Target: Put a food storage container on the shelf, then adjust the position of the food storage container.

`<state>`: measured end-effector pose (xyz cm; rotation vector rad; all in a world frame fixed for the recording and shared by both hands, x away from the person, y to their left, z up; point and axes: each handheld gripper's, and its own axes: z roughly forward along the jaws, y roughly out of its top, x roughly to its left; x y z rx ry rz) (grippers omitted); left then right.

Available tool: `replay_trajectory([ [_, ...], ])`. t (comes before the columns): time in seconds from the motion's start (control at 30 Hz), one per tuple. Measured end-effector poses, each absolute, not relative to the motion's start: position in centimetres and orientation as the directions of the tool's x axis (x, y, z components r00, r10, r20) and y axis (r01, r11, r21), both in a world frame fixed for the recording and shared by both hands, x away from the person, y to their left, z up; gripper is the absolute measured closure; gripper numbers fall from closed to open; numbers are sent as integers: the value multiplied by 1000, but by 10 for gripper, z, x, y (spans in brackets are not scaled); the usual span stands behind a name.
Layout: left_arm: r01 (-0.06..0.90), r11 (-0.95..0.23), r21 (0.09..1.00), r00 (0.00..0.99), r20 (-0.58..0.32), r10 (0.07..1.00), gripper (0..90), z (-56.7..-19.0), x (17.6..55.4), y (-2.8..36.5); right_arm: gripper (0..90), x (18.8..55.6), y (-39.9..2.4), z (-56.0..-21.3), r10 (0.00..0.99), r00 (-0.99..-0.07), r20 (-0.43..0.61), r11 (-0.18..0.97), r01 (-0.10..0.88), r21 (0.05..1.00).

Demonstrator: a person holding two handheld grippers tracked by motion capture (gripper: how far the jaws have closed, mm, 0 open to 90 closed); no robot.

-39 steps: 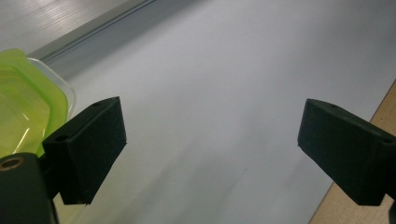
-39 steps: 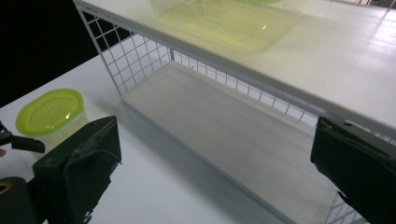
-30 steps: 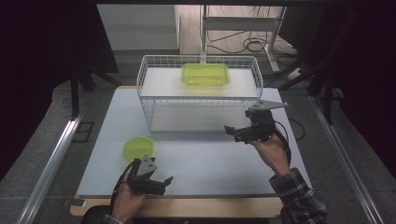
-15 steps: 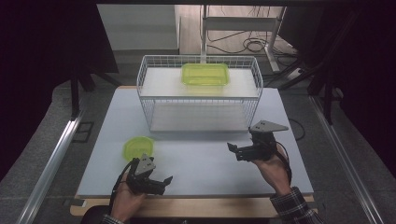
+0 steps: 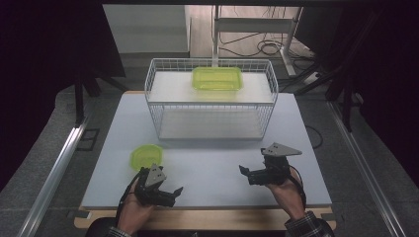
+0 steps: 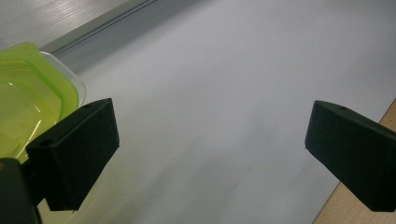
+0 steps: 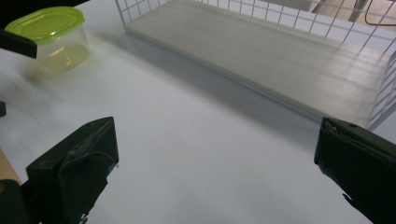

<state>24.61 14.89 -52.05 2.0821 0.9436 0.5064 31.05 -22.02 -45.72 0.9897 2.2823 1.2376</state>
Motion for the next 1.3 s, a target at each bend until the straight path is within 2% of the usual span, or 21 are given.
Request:
replay_trajectory([
  [0.3, 450, -427, 784, 645, 45, 762, 25, -521, 246, 147, 0, 302, -226, -487, 734, -679, 30, 393, 460, 796],
  [0.53, 458, -405, 791, 643, 21, 766, 19, -514, 248, 151, 0, 304, -226, -494, 738, -674, 31, 403, 477, 781],
  [0.6, 468, -375, 800, 637, -11, 770, 33, -510, 249, 155, 1, 305, -227, -496, 737, -675, 33, 405, 480, 778],
  [0.67, 470, -379, 797, 631, -2, 776, 56, -507, 252, 158, 1, 306, -227, -497, 737, -675, 35, 407, 485, 774],
  [0.73, 470, -378, 797, 627, 0, 779, 112, -503, 254, 162, 2, 306, -228, -499, 736, -676, 38, 408, 488, 772],
  [0.77, 471, -369, 802, 626, -9, 780, 201, -501, 255, 164, 4, 307, -228, -500, 734, -679, 35, 415, 488, 768],
  [0.8, 474, -359, 804, 629, -24, 777, 201, -499, 257, 167, 4, 307, -228, -500, 734, -679, 35, 415, 488, 768],
  [0.93, 493, -321, 808, 621, -69, 781, 453, -495, 263, 177, 6, 306, -227, -501, 728, -685, 17, 432, 478, 765],
  [1.13, 511, -310, 802, 576, -51, 816, 749, -489, 275, 195, 9, 305, -225, -502, 719, -695, -12, 461, 464, 756],
  [1.23, 521, -300, 799, 556, -51, 830, 872, -488, 281, 206, 10, 305, -225, -503, 717, -696, -15, 466, 463, 754],
  [1.3, 532, -291, 795, 539, -53, 841, 900, -488, 285, 214, 11, 306, -225, -504, 718, -696, -19, 468, 462, 753],
])
